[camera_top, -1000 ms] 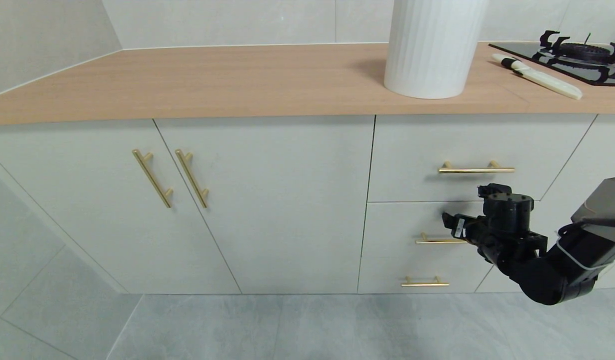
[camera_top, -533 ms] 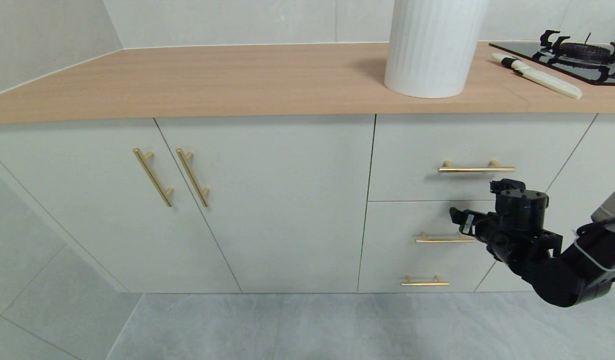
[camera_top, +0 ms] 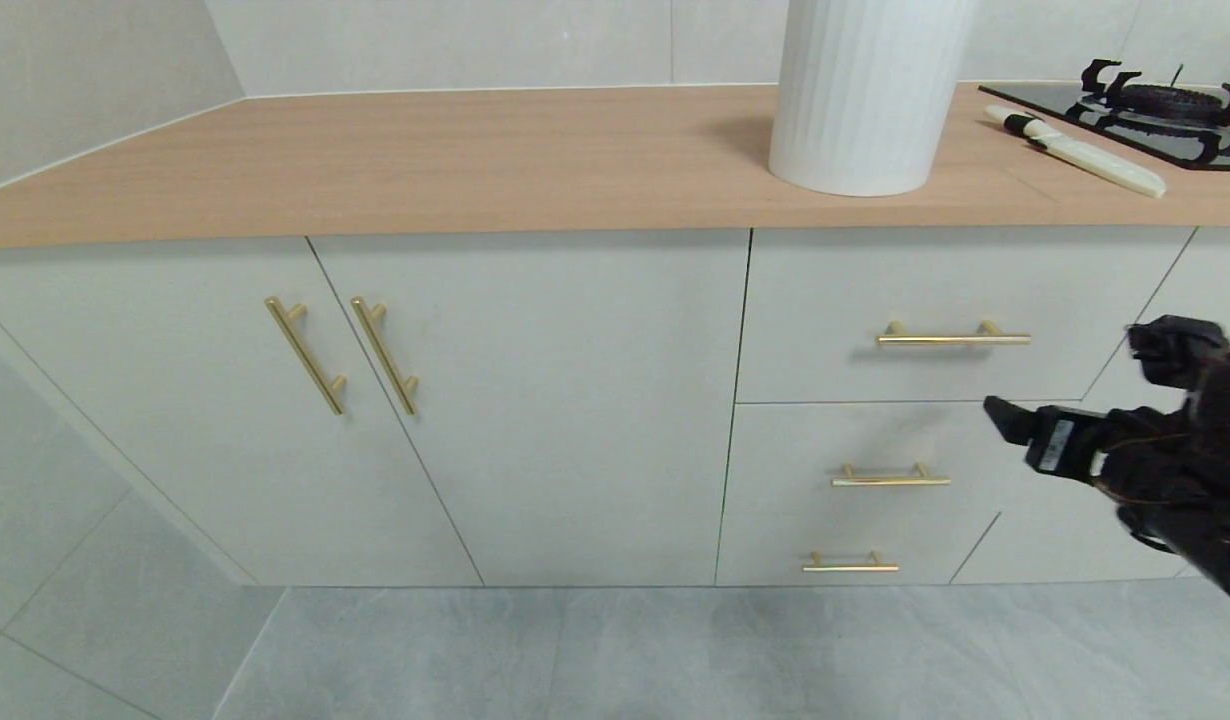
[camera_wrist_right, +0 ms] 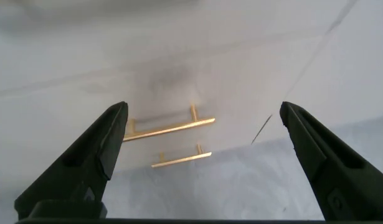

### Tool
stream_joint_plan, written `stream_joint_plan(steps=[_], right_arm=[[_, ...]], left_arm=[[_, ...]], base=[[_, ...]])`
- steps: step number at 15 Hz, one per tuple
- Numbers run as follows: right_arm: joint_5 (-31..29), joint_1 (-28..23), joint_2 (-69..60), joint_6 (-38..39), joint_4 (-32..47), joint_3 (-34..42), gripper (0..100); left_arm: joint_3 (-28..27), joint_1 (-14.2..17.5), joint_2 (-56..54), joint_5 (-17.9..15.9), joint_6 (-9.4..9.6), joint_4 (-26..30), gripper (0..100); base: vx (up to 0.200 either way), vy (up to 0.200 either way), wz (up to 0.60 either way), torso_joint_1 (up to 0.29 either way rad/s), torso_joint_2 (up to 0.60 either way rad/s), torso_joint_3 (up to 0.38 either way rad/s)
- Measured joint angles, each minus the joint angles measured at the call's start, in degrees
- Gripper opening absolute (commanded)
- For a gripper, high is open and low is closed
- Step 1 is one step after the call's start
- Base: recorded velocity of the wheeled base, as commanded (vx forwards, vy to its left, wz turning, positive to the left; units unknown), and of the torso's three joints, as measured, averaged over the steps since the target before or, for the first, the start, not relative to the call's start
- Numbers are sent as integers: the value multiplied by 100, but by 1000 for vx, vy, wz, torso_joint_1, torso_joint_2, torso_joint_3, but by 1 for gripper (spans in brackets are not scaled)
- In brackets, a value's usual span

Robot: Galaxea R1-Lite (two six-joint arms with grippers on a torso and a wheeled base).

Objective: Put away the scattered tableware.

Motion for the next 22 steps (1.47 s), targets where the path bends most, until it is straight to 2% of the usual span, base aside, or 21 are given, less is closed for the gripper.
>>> stream_joint_plan(steps=[3,6,10,13,18,20,22], right_arm=[[-241,11,-1896,-307,911,347,100],[-347,-52,-3884,-725,2433,486,100],[-371,-513,-6268,-1392,4139,538,100],[-219,-840,-7597,-1701,4987,601,100],[145,-1292,-8686,-1748,5186,952,100],[411,-1309,-8793,-1679,5152,1424,100],[1018,-1315,-8839,-1623,4817,2198,100]], left_arm=[[0,0,0,0,2,0,100],[0,0,0,-2,0,0,100],[0,-4,0,0,2,0,100],[0,0,0,0,2,0,100],[0,0,0,0,7,0,100],[0,-2,0,-2,18,0,100],[0,0,0,-5,68,0,100]], base=[[0,0,0,0,0,0],[0,0,0,0,0,0],[0,0,0,0,0,0],[0,0,0,0,0,0],[0,0,0,0,0,0],[0,0,0,0,0,0],[0,0,0,0,0,0]])
